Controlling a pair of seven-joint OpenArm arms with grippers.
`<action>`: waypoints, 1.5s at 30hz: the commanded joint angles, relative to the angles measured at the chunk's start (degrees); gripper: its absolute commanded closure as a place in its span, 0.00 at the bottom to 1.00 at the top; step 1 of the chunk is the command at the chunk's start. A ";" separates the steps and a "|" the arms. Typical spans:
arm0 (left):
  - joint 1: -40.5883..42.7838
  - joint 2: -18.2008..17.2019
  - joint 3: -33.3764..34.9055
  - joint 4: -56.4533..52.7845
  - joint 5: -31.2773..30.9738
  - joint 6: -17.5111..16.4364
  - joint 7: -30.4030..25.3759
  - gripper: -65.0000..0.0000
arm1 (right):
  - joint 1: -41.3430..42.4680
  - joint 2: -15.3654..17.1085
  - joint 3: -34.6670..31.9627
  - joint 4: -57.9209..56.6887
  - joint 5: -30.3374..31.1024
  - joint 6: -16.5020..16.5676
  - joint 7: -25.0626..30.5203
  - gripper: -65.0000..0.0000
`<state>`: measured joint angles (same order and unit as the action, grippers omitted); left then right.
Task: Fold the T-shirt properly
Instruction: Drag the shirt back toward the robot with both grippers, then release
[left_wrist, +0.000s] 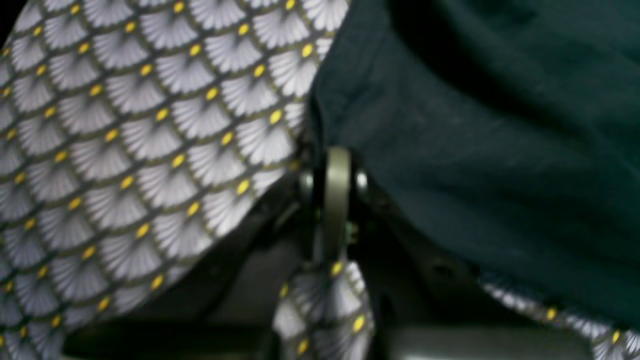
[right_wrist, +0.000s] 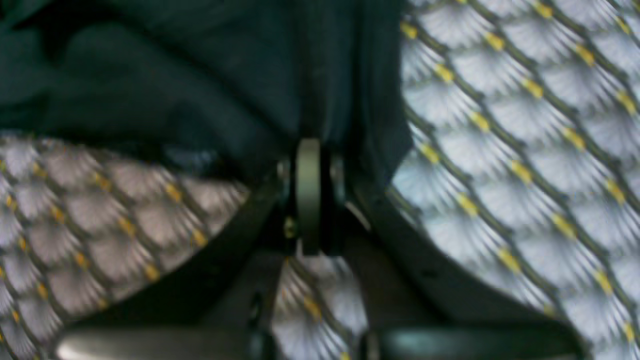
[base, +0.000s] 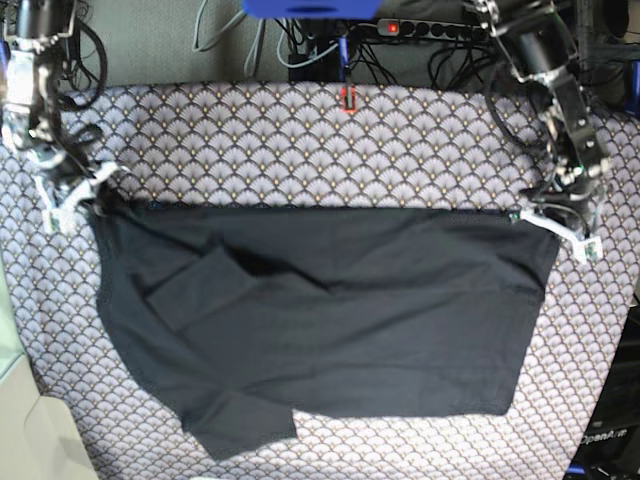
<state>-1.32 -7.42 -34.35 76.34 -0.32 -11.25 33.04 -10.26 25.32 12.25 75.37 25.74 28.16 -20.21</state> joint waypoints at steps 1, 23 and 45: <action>-0.04 -0.80 -0.16 2.30 -0.17 0.30 -0.47 1.00 | -0.07 1.27 1.60 1.59 0.51 3.53 1.09 1.00; 13.76 -0.27 -2.00 16.54 -0.17 0.21 5.51 1.00 | -15.10 -0.75 9.51 1.77 0.33 11.84 9.09 1.00; 15.43 1.31 -8.33 14.79 0.27 -9.55 5.51 1.00 | -19.41 -1.89 9.51 1.59 0.33 11.84 12.69 1.00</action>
<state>14.26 -5.10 -42.28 90.32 -0.21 -21.04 39.44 -29.10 22.70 21.32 76.58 26.17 39.79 -6.81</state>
